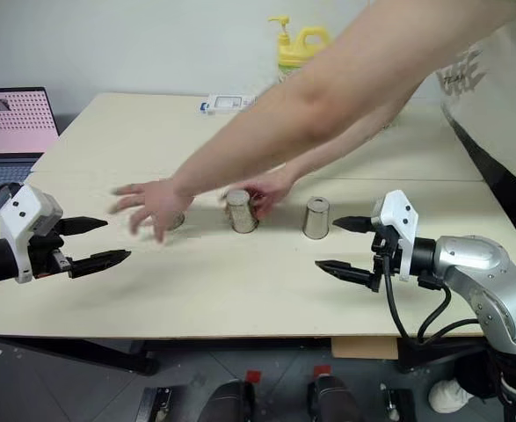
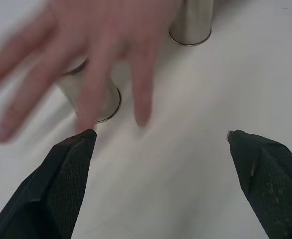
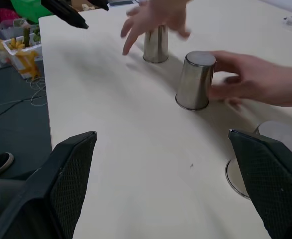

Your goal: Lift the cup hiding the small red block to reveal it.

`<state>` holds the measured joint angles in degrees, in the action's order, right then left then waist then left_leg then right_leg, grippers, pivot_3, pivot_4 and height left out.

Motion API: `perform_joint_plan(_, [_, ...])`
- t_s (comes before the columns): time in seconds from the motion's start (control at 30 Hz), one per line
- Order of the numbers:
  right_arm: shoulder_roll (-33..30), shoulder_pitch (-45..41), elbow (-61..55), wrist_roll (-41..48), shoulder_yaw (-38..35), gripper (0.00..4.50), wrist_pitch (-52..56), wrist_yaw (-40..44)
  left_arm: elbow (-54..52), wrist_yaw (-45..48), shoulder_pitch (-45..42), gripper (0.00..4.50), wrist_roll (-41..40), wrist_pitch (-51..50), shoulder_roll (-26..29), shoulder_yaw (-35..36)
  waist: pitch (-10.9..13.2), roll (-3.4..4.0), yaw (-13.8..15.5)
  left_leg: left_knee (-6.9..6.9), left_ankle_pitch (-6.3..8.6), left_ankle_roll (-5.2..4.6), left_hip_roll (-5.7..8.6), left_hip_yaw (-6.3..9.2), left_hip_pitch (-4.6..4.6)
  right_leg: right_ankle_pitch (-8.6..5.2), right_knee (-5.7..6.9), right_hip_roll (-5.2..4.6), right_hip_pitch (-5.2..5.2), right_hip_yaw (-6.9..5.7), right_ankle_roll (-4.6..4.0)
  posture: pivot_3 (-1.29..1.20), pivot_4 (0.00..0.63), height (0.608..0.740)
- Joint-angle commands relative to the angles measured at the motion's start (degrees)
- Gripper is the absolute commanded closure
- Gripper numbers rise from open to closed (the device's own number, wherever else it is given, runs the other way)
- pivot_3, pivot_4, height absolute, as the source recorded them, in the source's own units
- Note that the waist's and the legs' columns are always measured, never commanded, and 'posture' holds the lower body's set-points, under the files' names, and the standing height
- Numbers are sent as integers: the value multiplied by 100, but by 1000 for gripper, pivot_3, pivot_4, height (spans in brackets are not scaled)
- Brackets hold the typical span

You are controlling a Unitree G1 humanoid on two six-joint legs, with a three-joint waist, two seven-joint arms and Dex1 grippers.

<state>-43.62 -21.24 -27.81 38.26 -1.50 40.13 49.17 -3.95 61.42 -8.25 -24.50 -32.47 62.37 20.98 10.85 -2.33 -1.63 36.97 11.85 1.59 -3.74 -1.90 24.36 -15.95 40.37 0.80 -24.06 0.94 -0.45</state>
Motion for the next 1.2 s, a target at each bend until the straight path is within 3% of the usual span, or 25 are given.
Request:
perform_joint_plan(0.03, [293, -380, 7, -261, 356, 0, -79, -241, -211, -29, -198, 6, -100, -39, -15, -69, 0, 0, 0, 0, 0, 0, 0, 0, 0, 0, 0, 0, 0, -1, 0, 0, 150, 740])
perform_joint_plan(0.3, [1673, -1995, 1055, -1571, 1842, 0, 162, -1162, -193, -56, -357, 6, -111, -41, -72, -222, 1, 2, -30, 0, 0, 0, 4, -1, 0, 4, 6, 11, -7, 0, -8, 0, 150, 740])
perform_joint_plan(0.5, [2615, -3056, 2726, -2273, 2259, 0, -132, -1384, -195, -63, -394, 6, -149, -54, -94, -241, 1, 2, -12, -2, 0, 0, 2, -2, 7, 1, 6, 11, -13, -2, -12, 0, 150, 740])
perform_joint_plan(0.87, [3891, -4495, 6369, -3158, 2068, 0, -1486, -1515, -477, -149, -218, 6, -261, -200, -121, -139, 1, 1, -25, -2, 0, 0, 0, 0, 8, 4, 7, 8, -14, 0, -17, 0, 150, 740])
perform_joint_plan(1.2, [4601, -5228, 8528, -3374, 1626, 0, -2138, -1349, -655, -245, -211, 6, -319, -274, -148, -156, 1, 1, -28, -7, 0, 0, -1, 2, 8, 17, 8, 8, -16, -1, -39, 0, 150, 740])
